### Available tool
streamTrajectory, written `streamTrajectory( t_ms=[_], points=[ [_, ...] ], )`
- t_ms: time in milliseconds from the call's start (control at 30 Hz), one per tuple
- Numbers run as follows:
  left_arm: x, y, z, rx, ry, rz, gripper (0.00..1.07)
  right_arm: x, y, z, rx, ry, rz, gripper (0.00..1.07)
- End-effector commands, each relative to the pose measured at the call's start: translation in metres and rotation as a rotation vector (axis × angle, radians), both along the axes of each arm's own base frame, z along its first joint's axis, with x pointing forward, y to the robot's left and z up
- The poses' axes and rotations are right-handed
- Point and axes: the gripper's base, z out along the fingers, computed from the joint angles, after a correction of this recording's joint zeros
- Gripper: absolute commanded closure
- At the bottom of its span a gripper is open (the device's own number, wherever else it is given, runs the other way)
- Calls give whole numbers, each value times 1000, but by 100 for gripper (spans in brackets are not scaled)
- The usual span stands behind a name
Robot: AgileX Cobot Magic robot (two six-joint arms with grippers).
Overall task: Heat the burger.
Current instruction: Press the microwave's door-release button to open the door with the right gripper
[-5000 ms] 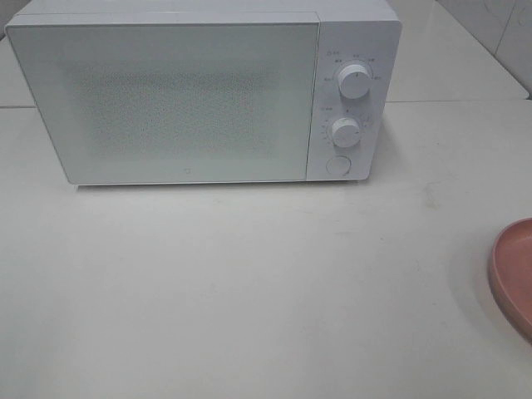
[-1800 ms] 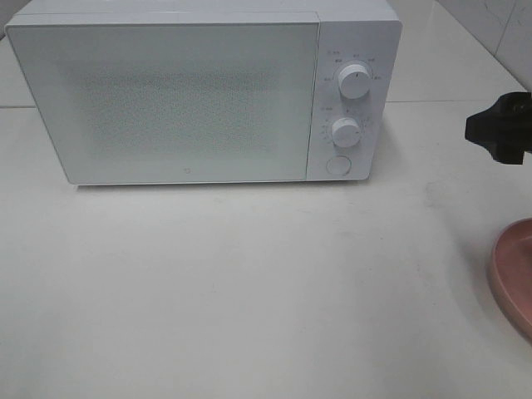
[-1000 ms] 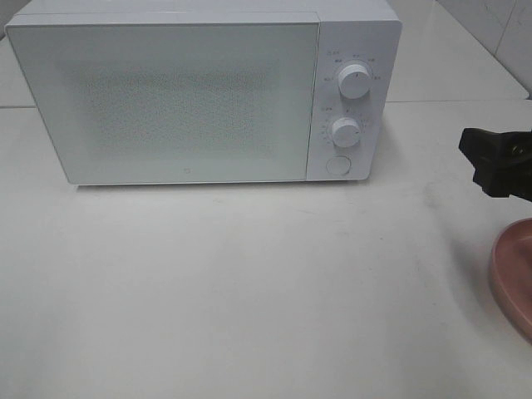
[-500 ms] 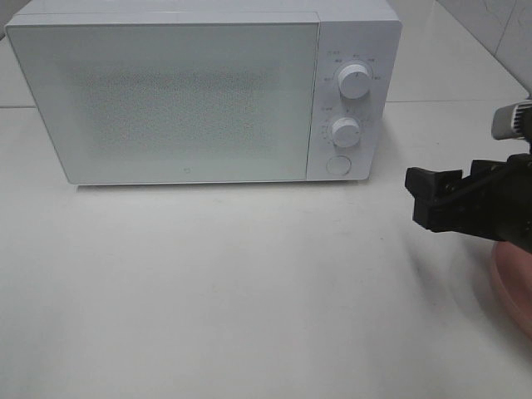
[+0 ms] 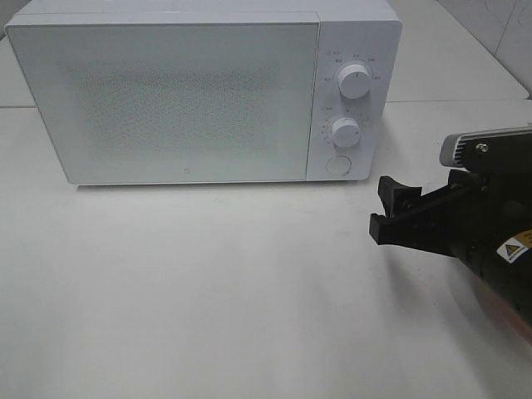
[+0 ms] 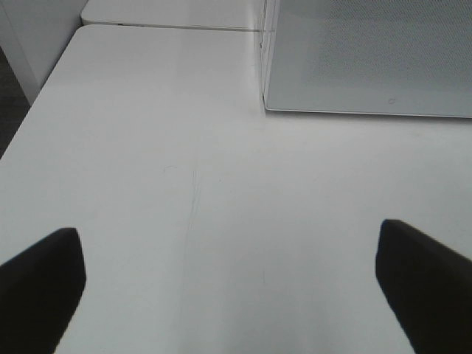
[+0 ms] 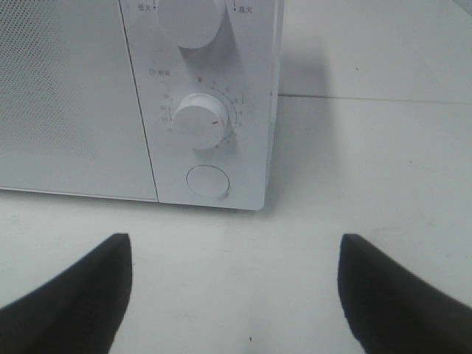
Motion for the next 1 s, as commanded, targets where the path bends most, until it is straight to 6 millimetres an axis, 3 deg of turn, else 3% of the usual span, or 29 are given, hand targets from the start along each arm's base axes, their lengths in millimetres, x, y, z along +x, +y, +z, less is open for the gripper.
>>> streamTrajectory(
  t_ms=[33, 400, 1000],
  points=[
    [-2, -1, 0, -4, -28, -11, 7, 4, 12, 0, 14, -13, -36, 32],
    [-2, -1, 0, -4, -28, -11, 7, 13, 38, -5, 4, 2, -30, 32],
    [-2, -1, 0, -4, -28, -11, 7, 18, 40, -25, -21, 17, -57, 32]
  ],
)
